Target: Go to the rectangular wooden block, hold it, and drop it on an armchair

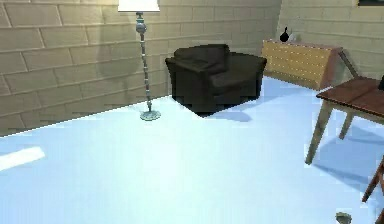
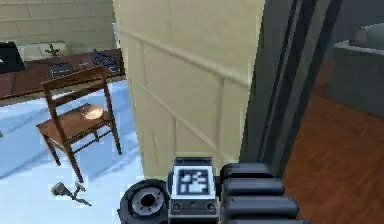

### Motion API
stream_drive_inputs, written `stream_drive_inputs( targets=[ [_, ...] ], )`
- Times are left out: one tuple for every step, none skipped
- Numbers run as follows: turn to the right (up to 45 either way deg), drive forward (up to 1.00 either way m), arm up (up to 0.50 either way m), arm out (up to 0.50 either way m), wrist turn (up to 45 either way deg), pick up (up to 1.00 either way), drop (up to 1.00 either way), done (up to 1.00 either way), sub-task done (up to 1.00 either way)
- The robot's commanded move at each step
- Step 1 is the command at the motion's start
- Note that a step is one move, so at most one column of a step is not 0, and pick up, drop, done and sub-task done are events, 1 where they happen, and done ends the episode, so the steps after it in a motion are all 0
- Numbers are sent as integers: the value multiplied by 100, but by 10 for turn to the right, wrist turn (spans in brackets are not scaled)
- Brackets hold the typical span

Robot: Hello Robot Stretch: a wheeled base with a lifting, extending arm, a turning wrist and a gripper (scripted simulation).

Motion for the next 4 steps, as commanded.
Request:
stream_drive_inputs(
  targets=[
    [180,0,0,0,0,0,0,0,0],
    [0,100,0,0,0,0,0,0,0],
    [0,100,0,0,0,0,0,0,0],
    [0,85,0,0,0,0,0,0,0]
  ],
)
